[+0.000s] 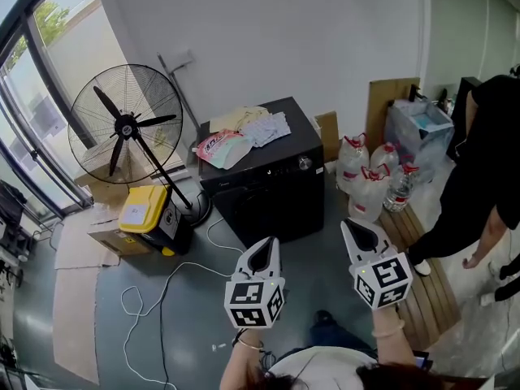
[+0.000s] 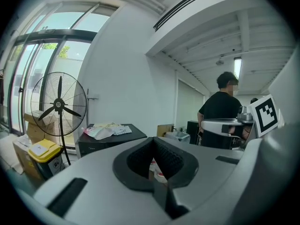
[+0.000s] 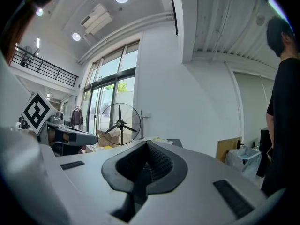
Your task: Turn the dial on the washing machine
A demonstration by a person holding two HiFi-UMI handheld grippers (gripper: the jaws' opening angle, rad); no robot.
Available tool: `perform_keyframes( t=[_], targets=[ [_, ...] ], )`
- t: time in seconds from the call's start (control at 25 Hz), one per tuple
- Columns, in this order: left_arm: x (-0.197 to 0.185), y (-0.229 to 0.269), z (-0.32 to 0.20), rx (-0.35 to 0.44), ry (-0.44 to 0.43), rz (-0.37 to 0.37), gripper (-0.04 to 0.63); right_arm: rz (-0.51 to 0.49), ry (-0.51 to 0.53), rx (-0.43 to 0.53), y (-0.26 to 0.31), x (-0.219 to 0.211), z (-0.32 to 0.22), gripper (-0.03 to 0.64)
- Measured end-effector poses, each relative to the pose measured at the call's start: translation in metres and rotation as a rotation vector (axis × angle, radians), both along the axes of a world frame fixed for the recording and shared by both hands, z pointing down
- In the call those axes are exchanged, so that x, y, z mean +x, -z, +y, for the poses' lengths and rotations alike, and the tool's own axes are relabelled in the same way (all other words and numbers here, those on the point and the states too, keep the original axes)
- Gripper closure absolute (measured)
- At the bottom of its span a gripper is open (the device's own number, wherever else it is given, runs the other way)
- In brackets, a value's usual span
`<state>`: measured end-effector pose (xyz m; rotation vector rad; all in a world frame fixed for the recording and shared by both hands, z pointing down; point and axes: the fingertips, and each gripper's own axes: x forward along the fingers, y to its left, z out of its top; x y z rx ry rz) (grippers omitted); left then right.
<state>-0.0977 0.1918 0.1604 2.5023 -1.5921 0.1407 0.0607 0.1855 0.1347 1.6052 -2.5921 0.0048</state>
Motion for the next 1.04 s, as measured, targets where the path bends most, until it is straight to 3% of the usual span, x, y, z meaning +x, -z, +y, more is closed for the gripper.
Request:
perform_keyframes(
  t=[1.04],
  targets=[
    [0.042,-0.012,-0.075,-0.042,-0.033,0.008,0.578,-0.031,0.009,-0.036,-0.016,0.019,-0.077,0.591]
  ],
)
